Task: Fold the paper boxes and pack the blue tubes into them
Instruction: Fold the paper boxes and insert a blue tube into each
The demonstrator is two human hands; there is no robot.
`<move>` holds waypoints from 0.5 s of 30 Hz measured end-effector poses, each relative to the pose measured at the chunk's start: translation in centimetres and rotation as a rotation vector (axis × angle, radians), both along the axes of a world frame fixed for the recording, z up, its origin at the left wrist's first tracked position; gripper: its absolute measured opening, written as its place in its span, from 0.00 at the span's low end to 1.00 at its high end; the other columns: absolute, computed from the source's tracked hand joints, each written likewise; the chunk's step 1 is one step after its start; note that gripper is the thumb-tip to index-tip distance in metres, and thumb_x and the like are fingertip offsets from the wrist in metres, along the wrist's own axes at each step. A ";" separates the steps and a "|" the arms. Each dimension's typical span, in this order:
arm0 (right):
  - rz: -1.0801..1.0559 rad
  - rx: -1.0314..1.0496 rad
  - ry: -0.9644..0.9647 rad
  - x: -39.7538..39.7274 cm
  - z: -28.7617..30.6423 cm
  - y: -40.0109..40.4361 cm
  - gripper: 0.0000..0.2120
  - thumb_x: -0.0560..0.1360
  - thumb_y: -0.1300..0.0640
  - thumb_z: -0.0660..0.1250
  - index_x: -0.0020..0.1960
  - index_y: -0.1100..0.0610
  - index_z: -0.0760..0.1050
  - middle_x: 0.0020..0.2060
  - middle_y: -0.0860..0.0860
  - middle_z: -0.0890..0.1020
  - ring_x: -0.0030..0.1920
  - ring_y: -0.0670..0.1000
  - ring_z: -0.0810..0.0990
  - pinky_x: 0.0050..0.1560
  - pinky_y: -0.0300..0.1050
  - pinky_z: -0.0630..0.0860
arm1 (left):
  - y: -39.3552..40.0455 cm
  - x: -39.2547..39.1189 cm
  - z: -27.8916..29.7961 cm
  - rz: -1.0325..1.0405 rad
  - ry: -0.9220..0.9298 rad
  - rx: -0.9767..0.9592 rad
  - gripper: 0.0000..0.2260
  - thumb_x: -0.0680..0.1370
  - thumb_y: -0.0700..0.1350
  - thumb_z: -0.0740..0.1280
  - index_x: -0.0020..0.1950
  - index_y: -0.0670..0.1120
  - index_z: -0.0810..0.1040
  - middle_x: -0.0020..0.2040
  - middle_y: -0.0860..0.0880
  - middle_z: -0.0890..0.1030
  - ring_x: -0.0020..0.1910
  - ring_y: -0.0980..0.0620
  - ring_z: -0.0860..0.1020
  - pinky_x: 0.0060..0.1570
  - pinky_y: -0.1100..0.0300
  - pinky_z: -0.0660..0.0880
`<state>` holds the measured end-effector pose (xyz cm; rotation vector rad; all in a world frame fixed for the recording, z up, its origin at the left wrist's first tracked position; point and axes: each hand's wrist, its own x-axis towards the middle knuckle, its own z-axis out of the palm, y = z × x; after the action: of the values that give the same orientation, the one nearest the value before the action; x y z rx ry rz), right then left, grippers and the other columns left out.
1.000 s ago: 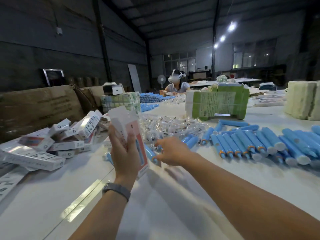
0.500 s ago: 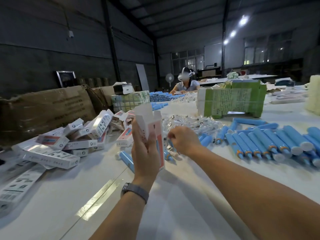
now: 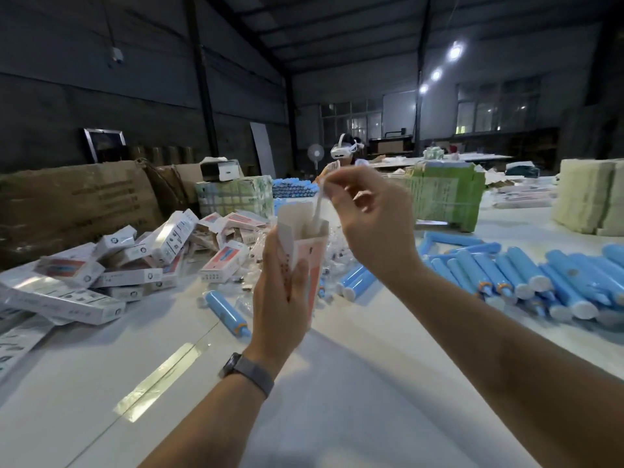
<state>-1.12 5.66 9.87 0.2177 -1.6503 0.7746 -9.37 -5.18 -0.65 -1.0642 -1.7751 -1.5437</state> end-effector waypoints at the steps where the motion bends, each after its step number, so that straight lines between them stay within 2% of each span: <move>1: -0.064 0.063 -0.017 -0.2 -0.6 0.2 0.03 0.74 0.62 0.71 0.46 0.56 0.82 0.38 0.42 0.81 0.38 0.47 0.78 0.38 0.40 0.74 | 0.2 0.2 0.0 -0.005 0.013 -0.001 0.20 0.83 0.58 0.56 0.74 0.66 0.55 0.61 0.54 0.79 0.52 0.60 0.81 0.44 0.65 0.80; 3: -0.196 0.213 -0.071 -0.5 -1.6 0.8 0.03 0.73 0.63 0.72 0.46 0.58 0.82 0.39 0.43 0.80 0.43 0.51 0.77 0.41 0.43 0.73 | 0.4 0.6 0.1 -0.015 0.004 0.001 0.20 0.81 0.60 0.56 0.72 0.69 0.55 0.56 0.64 0.77 0.49 0.67 0.80 0.42 0.70 0.78; 4: -0.247 0.289 -0.121 -0.6 -1.9 1.2 0.02 0.73 0.62 0.71 0.46 0.58 0.82 0.41 0.45 0.82 0.46 0.52 0.76 0.43 0.45 0.73 | 0.4 0.8 0.1 -0.021 -0.013 0.005 0.20 0.81 0.60 0.56 0.72 0.70 0.54 0.56 0.66 0.75 0.50 0.68 0.79 0.43 0.70 0.78; 6: -0.292 0.391 -0.228 -0.4 -2.2 1.7 0.04 0.75 0.58 0.70 0.47 0.58 0.82 0.46 0.49 0.82 0.50 0.54 0.74 0.47 0.49 0.74 | 0.4 0.8 0.2 -0.038 -0.032 0.006 0.22 0.82 0.59 0.56 0.72 0.72 0.52 0.59 0.64 0.74 0.53 0.67 0.79 0.47 0.65 0.80; 9: -0.238 0.429 -0.378 0.3 -2.3 2.2 0.11 0.77 0.53 0.64 0.48 0.57 0.82 0.52 0.49 0.79 0.55 0.54 0.72 0.51 0.52 0.74 | 0.4 1.0 0.3 -0.141 -0.045 0.017 0.24 0.84 0.53 0.58 0.75 0.68 0.50 0.64 0.52 0.76 0.55 0.58 0.81 0.49 0.56 0.83; 11: -0.122 0.364 -0.421 0.9 -2.5 2.5 0.11 0.76 0.54 0.63 0.54 0.53 0.81 0.54 0.47 0.77 0.55 0.51 0.74 0.52 0.49 0.75 | 0.5 1.6 0.4 -0.243 -0.085 0.048 0.23 0.85 0.50 0.59 0.74 0.68 0.51 0.61 0.50 0.79 0.54 0.52 0.83 0.49 0.50 0.83; 13: 0.093 0.170 -0.433 1.6 -3.0 2.8 0.16 0.75 0.57 0.65 0.61 0.46 0.75 0.53 0.42 0.77 0.50 0.46 0.77 0.48 0.45 0.79 | 0.8 2.3 0.5 -0.313 -0.125 0.066 0.21 0.84 0.50 0.58 0.71 0.67 0.55 0.58 0.53 0.81 0.52 0.49 0.83 0.49 0.46 0.82; 15: 0.280 0.003 -0.447 2.1 -3.5 3.0 0.18 0.76 0.58 0.68 0.61 0.41 0.71 0.51 0.40 0.79 0.46 0.47 0.80 0.46 0.44 0.81 | 1.0 2.9 0.5 -0.386 -0.141 0.089 0.18 0.83 0.50 0.58 0.70 0.64 0.59 0.57 0.53 0.81 0.52 0.48 0.83 0.49 0.47 0.82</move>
<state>0.95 8.63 6.32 0.2982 -2.0690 1.0902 -6.51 -4.17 -0.19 -1.3404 -1.6387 -1.9502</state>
